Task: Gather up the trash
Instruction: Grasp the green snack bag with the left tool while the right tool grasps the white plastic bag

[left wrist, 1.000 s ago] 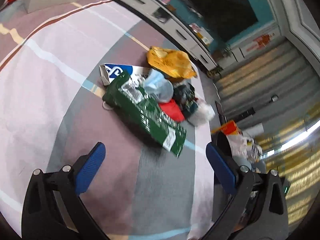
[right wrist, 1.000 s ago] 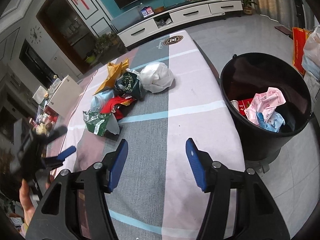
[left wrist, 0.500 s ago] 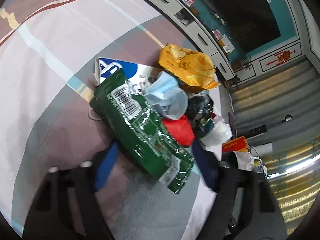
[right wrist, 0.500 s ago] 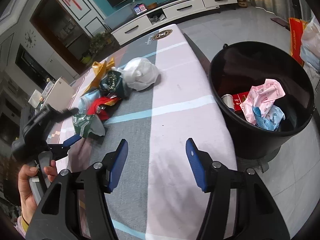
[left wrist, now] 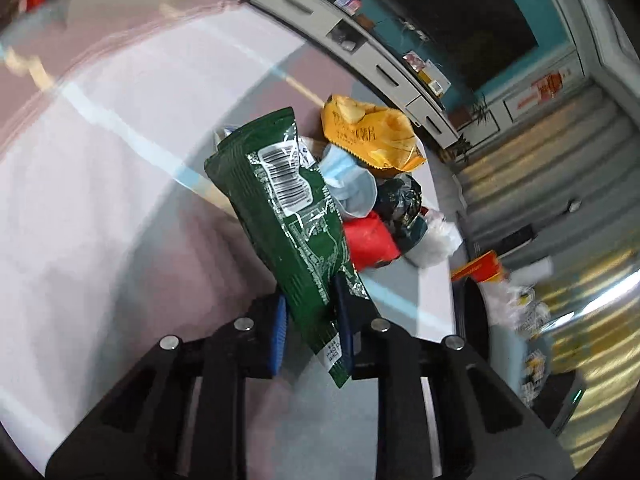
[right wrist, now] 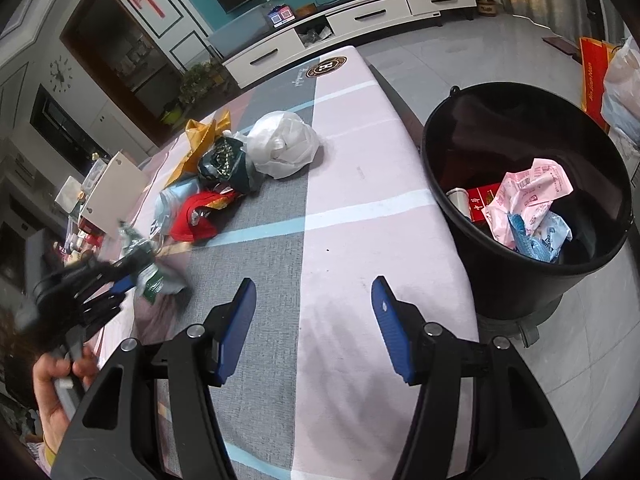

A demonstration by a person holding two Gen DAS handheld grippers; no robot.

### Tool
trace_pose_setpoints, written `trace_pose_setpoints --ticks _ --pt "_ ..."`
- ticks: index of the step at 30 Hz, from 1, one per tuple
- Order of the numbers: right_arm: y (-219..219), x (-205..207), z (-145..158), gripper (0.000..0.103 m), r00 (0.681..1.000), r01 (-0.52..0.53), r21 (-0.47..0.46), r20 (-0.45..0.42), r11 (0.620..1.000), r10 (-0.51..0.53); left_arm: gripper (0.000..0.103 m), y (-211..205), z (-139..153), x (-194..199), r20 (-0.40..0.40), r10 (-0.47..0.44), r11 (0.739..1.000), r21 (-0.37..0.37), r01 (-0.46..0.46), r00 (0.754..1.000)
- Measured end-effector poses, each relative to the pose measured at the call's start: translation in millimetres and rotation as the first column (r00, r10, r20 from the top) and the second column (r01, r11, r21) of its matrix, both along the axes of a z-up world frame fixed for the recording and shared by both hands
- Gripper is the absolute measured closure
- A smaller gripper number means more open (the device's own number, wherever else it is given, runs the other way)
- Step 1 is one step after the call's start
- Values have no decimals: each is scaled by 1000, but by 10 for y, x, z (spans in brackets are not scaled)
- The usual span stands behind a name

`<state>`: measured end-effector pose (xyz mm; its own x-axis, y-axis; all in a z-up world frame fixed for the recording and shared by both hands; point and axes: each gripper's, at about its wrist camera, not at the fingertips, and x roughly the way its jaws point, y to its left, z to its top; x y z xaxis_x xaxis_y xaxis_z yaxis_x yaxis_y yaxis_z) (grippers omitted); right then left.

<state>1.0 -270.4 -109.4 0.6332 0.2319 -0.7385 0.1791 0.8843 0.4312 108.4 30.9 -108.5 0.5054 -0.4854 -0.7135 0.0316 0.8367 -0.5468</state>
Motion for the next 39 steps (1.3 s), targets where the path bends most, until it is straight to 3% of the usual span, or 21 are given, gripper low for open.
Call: trace_pose_setpoints --ticks 8,18,28,31,33,36,39 --pt "143 173 68 44 999 -19 -43 28 999 20 78 137 312 -204 167 13 972 229 -52 986" --pt "109 825 198 44 992 -4 -64 127 998 12 77 2 374 -53 243 -14 953 296 -60 970" --pt "13 1544 36 44 995 34 -20 89 999 -32 77 -151 354 187 257 -38 945 324 -49 966" --pt "47 1625 -39 60 998 15 -15 66 1000 -14 77 -172 337 204 250 -45 944 328 -41 967" --pt "68 1622 -76 81 998 3 -14 55 1000 -2 77 -173 327 200 245 -47 944 329 -37 968" --pt "78 1517 -73 89 998 8 -34 62 999 -6 77 -175 329 174 242 -52 943 332 -32 969" --pt "53 1352 1 90 996 30 -40 84 999 -27 77 -161 363 131 244 -58 944 330 -27 968"
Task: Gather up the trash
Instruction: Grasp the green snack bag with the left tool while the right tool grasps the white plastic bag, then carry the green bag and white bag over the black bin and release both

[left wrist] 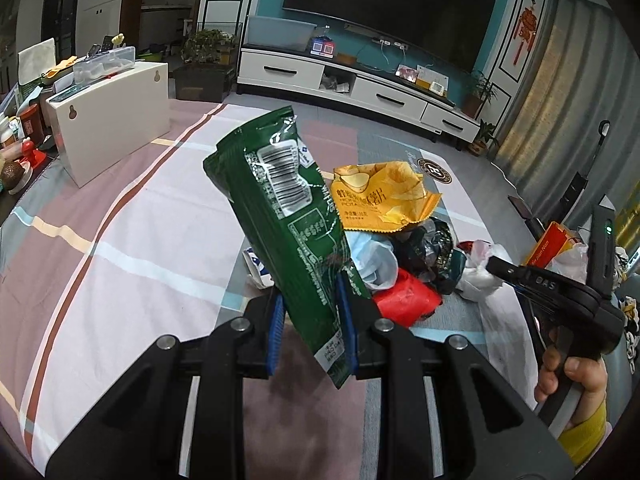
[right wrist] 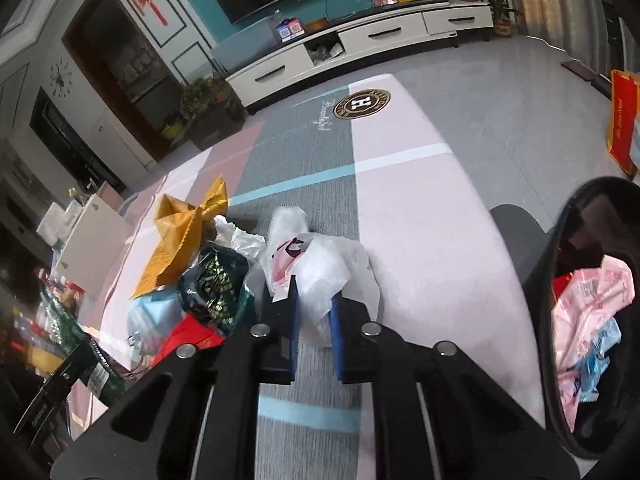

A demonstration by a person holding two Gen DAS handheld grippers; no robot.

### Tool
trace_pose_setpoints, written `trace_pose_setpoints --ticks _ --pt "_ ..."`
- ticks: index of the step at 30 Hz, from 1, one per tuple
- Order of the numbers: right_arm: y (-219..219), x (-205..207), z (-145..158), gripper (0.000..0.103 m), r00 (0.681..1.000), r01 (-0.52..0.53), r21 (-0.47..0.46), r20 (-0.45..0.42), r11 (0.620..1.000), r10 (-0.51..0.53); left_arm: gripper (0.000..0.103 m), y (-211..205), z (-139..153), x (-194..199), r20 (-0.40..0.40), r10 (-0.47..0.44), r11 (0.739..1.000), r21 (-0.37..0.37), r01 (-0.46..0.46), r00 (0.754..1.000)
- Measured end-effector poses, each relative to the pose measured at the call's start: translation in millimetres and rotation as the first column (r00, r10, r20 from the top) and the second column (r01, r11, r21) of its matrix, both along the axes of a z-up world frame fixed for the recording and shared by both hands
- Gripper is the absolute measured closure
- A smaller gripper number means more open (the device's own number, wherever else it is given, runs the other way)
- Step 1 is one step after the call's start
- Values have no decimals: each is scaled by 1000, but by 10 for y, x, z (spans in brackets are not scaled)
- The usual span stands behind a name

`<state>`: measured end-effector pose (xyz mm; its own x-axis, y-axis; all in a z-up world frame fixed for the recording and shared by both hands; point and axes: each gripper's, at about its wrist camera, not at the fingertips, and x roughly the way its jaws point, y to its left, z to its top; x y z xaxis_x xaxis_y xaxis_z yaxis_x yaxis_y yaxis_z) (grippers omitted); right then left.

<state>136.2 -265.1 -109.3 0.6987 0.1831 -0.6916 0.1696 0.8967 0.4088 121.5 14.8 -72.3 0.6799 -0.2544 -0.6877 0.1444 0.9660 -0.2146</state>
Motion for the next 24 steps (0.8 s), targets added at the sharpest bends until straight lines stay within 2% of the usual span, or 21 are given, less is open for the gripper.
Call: trace_pose_setpoints --ticks 5,13,24 --pt "-97 -387 184 90 999 15 19 50 1000 -16 77 2 51 -109 7 -9 1000 4 9 1000" --pt "-80 -1004 347 90 997 -19 33 74 999 16 77 -25 89 -373 -2 -37 999 9 37 999" --pt "-98 -1559 477 90 995 -18 25 94 1000 16 77 -242 212 -702 4 -117 993 26 117 993"
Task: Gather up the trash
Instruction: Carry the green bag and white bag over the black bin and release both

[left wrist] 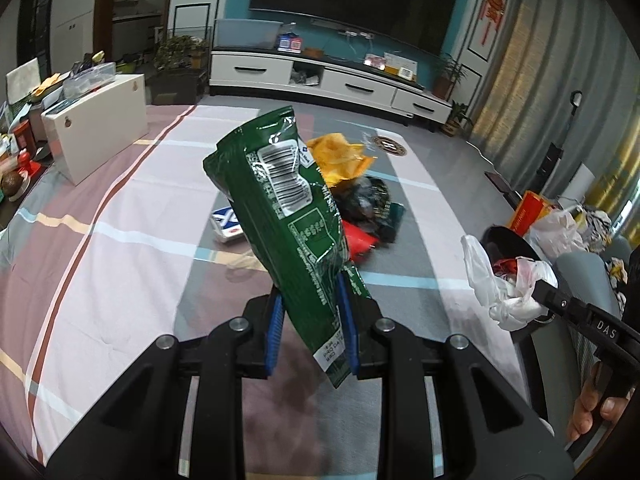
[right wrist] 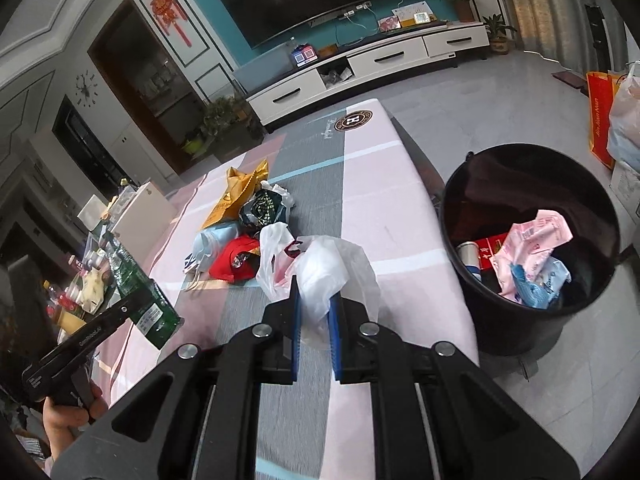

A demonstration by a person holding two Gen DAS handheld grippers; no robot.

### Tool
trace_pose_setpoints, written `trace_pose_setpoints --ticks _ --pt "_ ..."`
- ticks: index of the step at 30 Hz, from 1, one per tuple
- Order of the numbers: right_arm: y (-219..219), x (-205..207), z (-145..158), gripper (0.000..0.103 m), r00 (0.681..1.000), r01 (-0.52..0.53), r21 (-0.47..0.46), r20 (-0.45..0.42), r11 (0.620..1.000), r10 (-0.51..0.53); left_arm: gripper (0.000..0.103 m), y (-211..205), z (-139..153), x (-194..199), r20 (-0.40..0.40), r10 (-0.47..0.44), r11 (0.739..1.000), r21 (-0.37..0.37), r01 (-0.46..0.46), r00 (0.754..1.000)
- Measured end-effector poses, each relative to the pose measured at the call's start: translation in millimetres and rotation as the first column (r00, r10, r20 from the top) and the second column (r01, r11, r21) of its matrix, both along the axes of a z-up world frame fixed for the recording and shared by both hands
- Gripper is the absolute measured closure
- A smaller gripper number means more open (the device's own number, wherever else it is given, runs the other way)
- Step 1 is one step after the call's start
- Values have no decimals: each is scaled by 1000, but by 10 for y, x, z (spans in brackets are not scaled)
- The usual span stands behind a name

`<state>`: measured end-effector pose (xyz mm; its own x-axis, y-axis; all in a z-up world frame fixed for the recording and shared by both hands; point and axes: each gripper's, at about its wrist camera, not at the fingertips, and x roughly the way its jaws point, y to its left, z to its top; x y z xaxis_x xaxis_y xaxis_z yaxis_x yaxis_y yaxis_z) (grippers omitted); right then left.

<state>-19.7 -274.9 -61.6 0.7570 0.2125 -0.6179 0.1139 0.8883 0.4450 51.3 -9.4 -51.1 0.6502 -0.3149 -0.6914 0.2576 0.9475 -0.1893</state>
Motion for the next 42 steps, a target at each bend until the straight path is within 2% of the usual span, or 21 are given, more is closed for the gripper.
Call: trace_pose_setpoints --ticks 7,13,20,27,31,35,42 --pt "-212 -261 150 90 997 57 -8 57 998 -56 77 -320 127 -117 21 -80 997 17 80 997" --pt "-483 -471 196 90 986 135 4 96 991 -135 77 -728 262 -207 49 -180 983 33 178 983" --pt "-886 -674 157 90 963 239 40 117 970 -242 76 -1256 343 -205 48 -312 950 7 312 949" --pt "-1241 -801 49 90 936 328 61 114 943 -333 76 -1730 367 -152 54 -401 916 0 401 915" --pt "-1416 -805 -39 90 923 363 73 104 929 -369 76 -2023 317 -79 45 -452 891 -13 453 891" --pt "-1531 -749 -150 90 915 390 75 84 918 -395 76 -2355 158 63 -13 -506 862 -54 505 862" --pt "-1676 -616 -341 90 906 415 77 51 907 -419 76 -2804 -127 189 -64 -551 834 -13 551 832"
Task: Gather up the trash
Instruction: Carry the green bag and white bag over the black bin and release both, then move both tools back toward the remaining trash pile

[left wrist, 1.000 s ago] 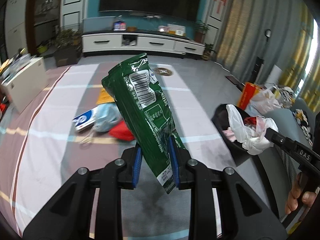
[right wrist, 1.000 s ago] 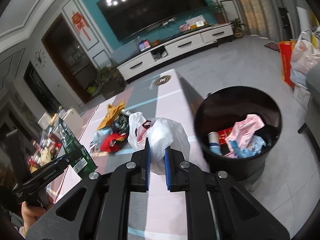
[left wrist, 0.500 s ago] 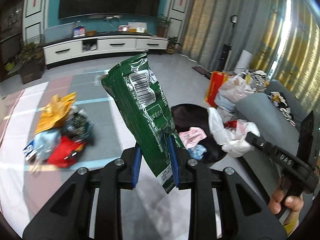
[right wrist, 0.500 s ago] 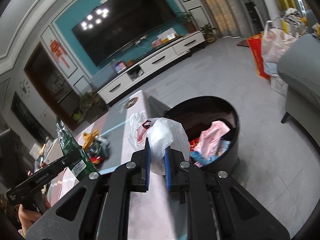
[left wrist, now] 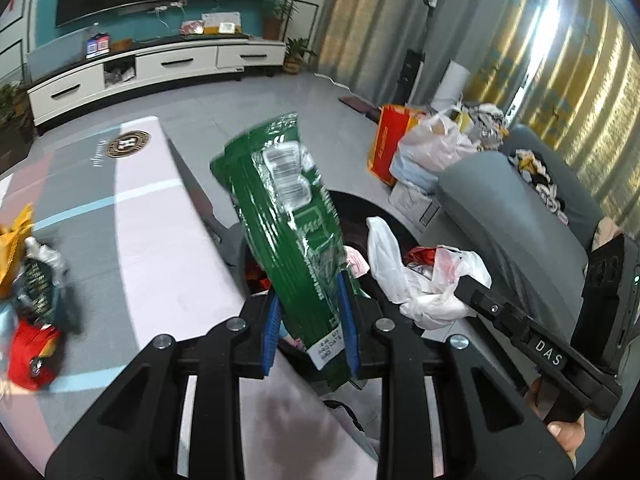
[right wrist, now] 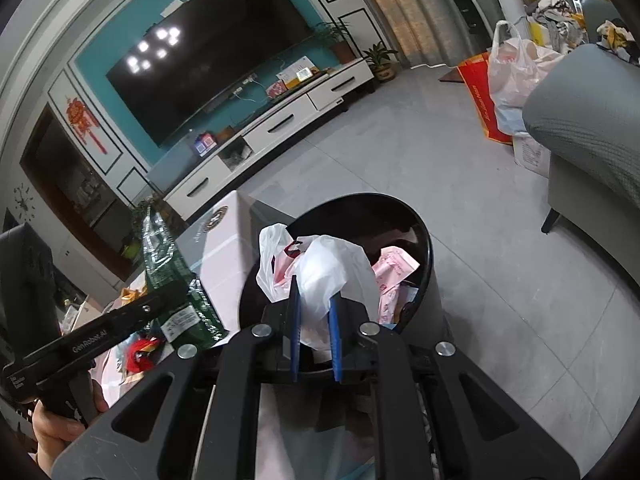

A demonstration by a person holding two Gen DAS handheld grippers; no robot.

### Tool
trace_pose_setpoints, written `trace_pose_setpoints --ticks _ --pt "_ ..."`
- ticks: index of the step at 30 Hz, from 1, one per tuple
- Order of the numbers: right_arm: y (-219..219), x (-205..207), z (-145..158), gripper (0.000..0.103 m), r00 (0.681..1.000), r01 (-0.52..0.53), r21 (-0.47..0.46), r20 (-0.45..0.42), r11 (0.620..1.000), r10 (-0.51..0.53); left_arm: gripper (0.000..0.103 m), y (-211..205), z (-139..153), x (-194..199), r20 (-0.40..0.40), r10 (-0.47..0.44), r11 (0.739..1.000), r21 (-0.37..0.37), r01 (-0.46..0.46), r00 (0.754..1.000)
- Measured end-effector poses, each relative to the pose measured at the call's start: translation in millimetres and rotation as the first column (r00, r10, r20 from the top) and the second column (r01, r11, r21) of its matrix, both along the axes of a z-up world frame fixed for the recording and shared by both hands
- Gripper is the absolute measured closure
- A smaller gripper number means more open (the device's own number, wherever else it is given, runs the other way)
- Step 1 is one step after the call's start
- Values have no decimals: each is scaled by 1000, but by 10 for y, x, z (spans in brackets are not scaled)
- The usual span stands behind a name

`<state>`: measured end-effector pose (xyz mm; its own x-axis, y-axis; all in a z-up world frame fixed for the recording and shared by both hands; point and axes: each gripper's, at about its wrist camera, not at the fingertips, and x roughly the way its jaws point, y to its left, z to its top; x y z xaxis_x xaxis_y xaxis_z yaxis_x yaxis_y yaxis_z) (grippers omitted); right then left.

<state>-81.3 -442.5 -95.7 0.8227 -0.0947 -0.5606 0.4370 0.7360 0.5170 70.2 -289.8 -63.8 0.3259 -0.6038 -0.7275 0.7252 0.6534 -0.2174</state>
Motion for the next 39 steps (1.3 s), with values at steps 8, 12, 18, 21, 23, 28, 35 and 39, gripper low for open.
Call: trace_pose_setpoints --ticks 8,12,18,21,23,28,35,39 --pt "-25 197 -131 90 999 0 -11 -37 1000 0 76 -298 -281 164 -1 -16 997 79 16 1000" --pt "-27 270 -184 90 999 4 -14 -47 1000 -5 72 -374 -364 211 -12 -20 995 95 21 1000" --pt "-30 356 -237 78 998 3 4 -62 1000 -3 49 -321 -355 230 -16 -8 997 75 9 1000" --pt "-50 337 -242 68 998 13 20 -55 1000 -12 38 -242 -323 227 -19 4 998 61 -3 1000" --pt "-56 297 -227 66 999 18 25 -50 1000 -16 33 -160 -294 203 -20 8 999 50 -7 1000" --pt "3 206 -150 59 999 3 38 -44 999 -1 23 124 -255 102 -20 16 999 36 -15 1000" --pt "308 194 -76 55 994 -84 37 -69 996 86 16 808 -183 -99 -41 65 998 5 -65 997" --pt "578 258 -34 55 983 -156 27 -92 987 158 15 1240 -145 -211 -20 130 991 29 -130 991"
